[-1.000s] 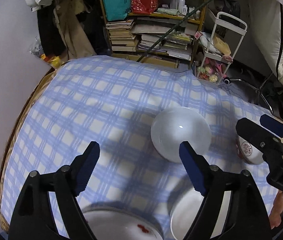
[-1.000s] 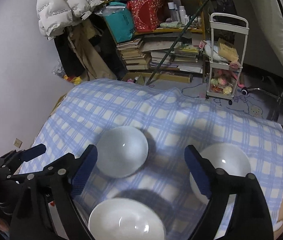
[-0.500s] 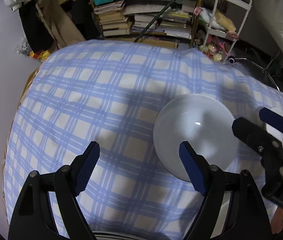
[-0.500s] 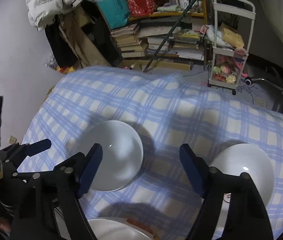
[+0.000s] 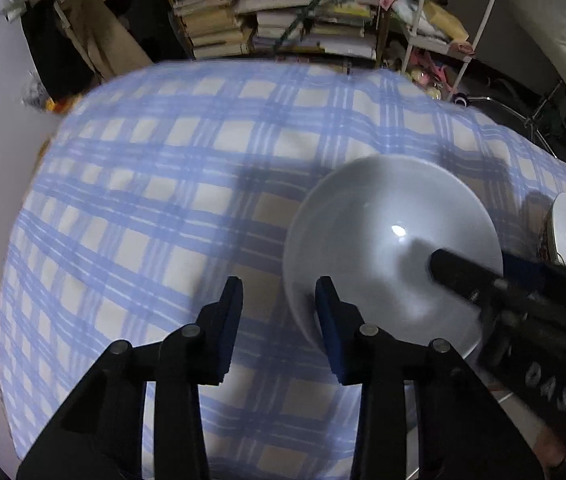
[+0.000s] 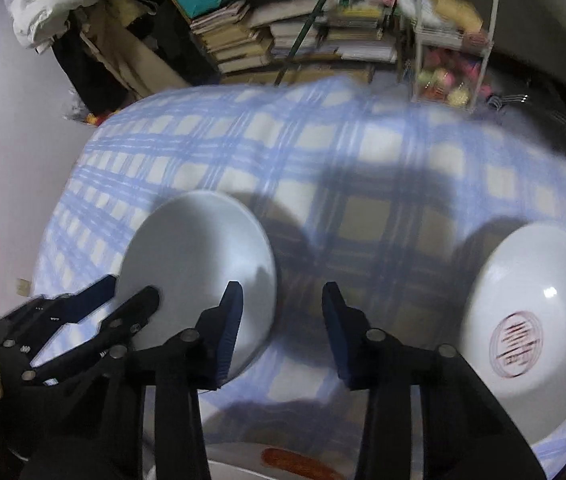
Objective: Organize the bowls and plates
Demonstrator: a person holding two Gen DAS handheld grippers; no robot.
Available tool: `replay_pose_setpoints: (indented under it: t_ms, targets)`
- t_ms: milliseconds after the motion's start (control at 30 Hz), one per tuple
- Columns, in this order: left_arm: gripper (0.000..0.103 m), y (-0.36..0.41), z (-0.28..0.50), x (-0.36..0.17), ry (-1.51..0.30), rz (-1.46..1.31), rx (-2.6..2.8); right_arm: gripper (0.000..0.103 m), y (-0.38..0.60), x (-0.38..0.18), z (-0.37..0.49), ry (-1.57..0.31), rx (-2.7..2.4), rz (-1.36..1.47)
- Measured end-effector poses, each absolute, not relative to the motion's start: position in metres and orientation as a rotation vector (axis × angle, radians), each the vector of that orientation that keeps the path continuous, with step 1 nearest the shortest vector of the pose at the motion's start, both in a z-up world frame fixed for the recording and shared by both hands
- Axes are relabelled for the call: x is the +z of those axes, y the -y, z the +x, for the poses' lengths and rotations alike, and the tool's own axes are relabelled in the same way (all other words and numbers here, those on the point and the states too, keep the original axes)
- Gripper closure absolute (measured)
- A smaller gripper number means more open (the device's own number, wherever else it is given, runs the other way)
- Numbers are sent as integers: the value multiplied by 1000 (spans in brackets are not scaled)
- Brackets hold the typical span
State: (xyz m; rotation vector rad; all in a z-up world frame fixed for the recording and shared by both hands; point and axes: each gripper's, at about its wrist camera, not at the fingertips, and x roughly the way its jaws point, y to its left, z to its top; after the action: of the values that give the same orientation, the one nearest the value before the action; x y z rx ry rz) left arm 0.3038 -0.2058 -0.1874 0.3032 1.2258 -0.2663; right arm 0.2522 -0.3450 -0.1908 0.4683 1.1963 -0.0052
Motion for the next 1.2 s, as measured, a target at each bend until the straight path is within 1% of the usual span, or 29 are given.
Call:
replay_pose_setpoints:
  t_ms: [33, 67, 133, 167, 200, 300, 467, 533, 633, 933, 1200]
  targets:
    - [66, 207, 306, -191, -1251, 293, -276, 60, 345, -194, 252, -1198, 23, 507]
    - [69, 208, 307, -193, -1258, 286, -282, 60, 345, -196, 252, -1189, 42, 538]
    - [79, 211, 307, -193, -1262, 293, -295, 71, 345, -198, 251, -1178, 51, 557]
    - [85, 213, 306, -192, -1260, 295, -302, 81, 345, -199, 251, -1179, 41, 556]
    - [86, 214, 305, -191, -1260, 298, -304, 84, 345, -200, 250, -1184, 35, 552]
    - [86, 213, 296, -175, -1211, 273, -338, 87, 350, -201, 245, -1181, 28, 582]
    - [87, 210, 282, -151, -1156, 294, -341, 88, 349, -181, 236, -1130, 42, 570]
    - [90, 207, 278, -141, -1142, 295, -347, 88, 347, -169, 232, -1108, 47, 548]
    - [91, 197, 271, -130, -1155, 226, -371, 88, 345, -151, 217, -1065, 41, 525]
    - [91, 189, 232, -106, -1159, 140, -398, 88, 335, -111, 171, -1024, 25, 440]
    - [90, 189, 194, -100, -1159, 143, -402, 88, 336, -102, 138, -1032, 10, 423]
